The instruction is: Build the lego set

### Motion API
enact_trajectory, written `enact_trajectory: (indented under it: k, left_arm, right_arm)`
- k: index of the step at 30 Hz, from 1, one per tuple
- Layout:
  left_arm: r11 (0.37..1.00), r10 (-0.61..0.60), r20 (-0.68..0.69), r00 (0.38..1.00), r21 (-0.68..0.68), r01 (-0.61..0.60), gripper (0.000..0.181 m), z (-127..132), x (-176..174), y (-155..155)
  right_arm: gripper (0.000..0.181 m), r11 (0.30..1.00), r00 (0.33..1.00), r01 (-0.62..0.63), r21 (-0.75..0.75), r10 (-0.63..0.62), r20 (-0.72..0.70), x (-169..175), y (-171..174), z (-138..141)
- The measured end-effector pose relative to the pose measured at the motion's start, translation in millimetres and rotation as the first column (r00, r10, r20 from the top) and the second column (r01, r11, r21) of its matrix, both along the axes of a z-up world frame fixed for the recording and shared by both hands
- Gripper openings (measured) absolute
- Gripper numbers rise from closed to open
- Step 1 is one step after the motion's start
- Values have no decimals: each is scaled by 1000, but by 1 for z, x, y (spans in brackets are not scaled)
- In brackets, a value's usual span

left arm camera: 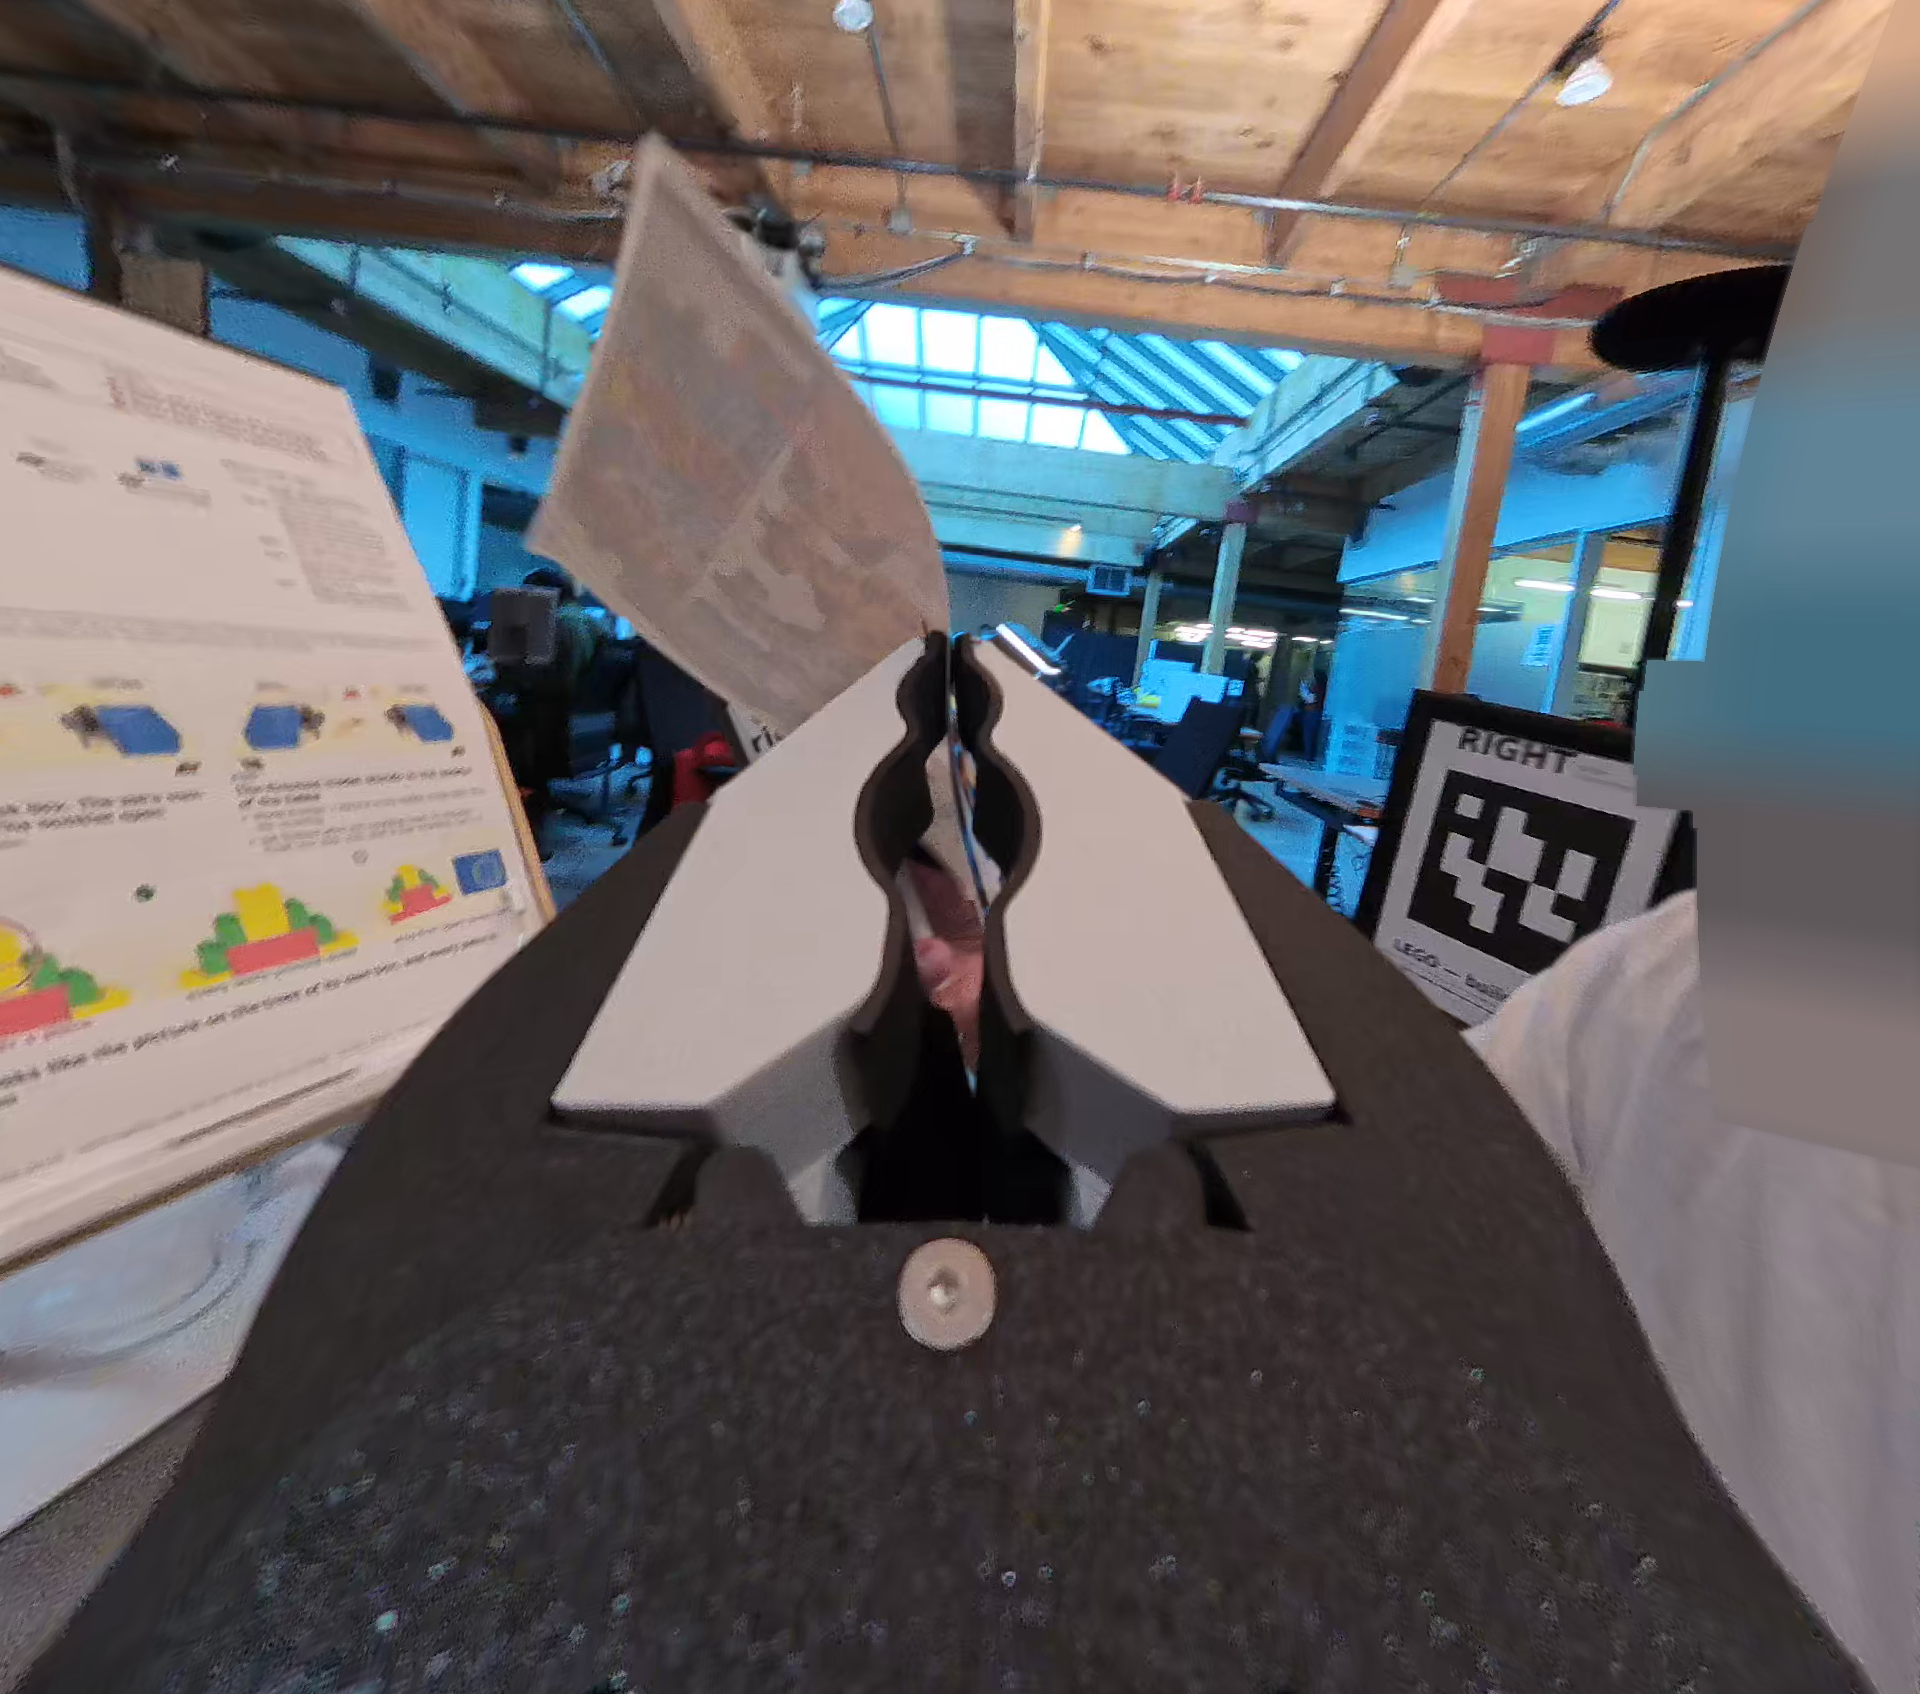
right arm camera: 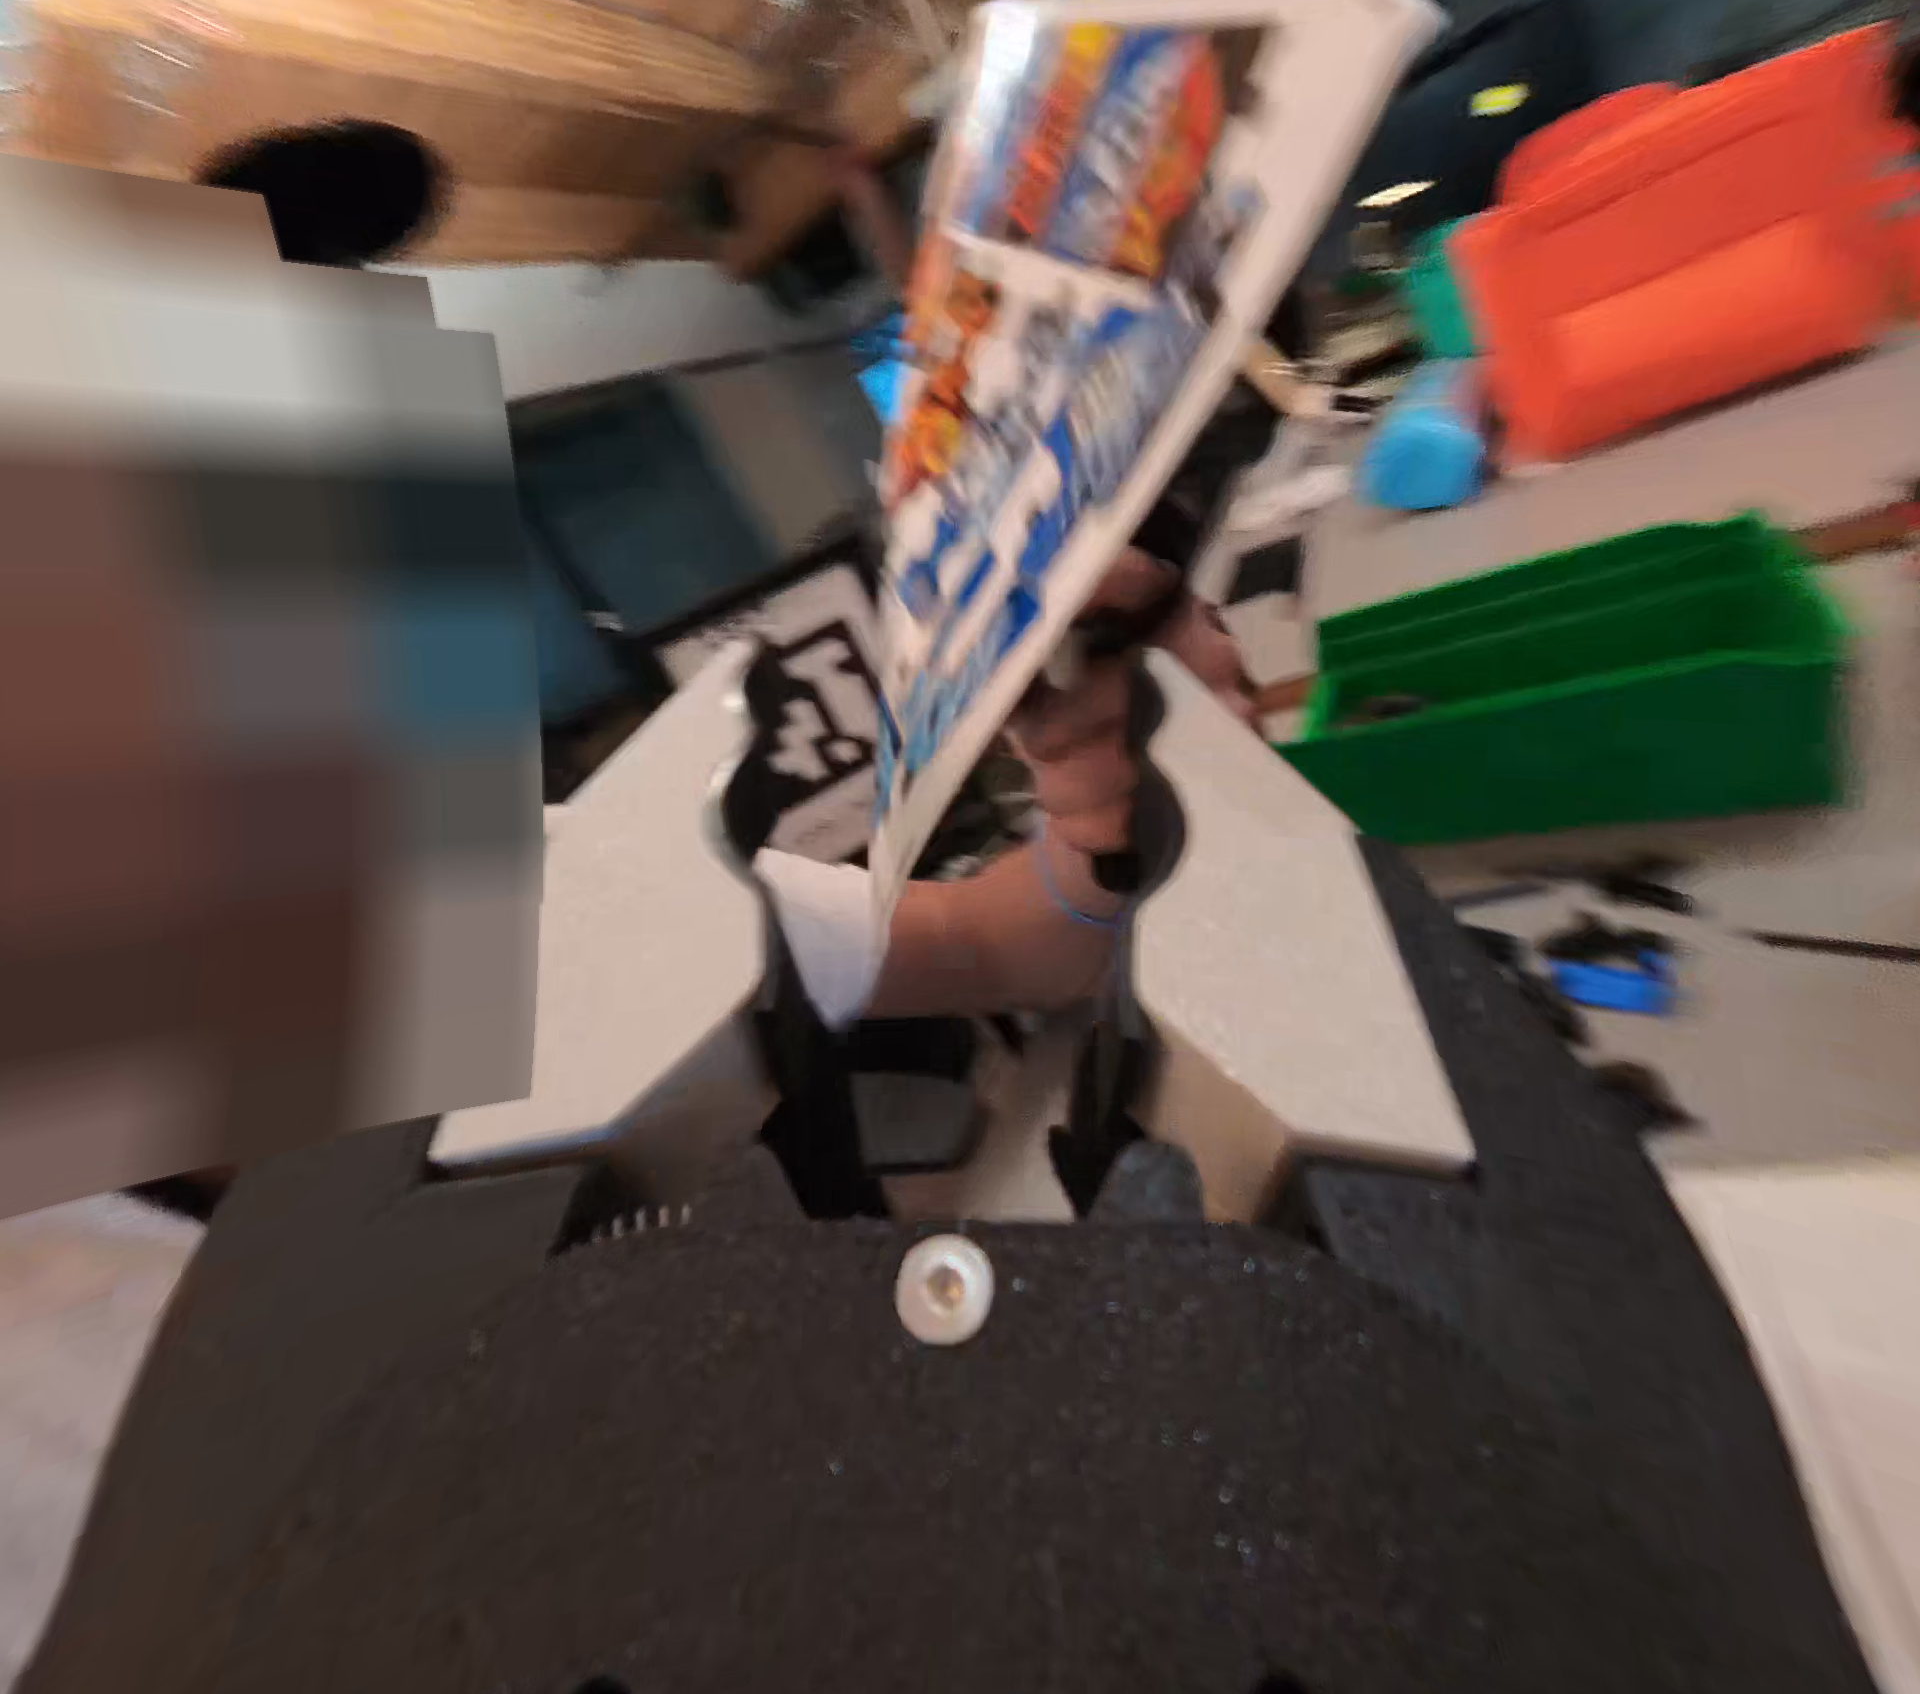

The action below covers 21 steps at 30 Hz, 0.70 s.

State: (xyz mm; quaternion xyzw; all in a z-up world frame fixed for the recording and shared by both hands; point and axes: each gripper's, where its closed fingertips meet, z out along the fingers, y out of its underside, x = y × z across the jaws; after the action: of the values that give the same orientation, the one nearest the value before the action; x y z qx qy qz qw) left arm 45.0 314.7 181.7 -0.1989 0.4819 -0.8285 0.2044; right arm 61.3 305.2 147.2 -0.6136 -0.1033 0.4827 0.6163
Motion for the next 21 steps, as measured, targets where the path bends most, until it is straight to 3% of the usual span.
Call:
enact_trajectory:
  k: [2,4,8,12,21]
  left_arm:
    - [999,31,-1,1000,-6,-31,0,0,2,-1]
    - [999,38,-37,999,-10,-39,0,-1,5,-1]
    - [996,64,-68,996,59,-60,13,-12,11,-7]
    - [994,98,-60,993,48,-95,0,-15,17,-3]
    - [991,115,-50,992,80,-111,0,-21,18,-6]
  right_arm:
    - [28,999,998,-11,51,14,-66,3,-4,15]
    - [0,993,996,75,92,-70,-53,12,-3,20]
    - [0,976,983,163,146,-147,-111,29,-7,31]
    - [0,973,978,195,124,-184,-98,31,-5,27]
    - [0,949,959,263,171,-238,-154,37,-9,37]
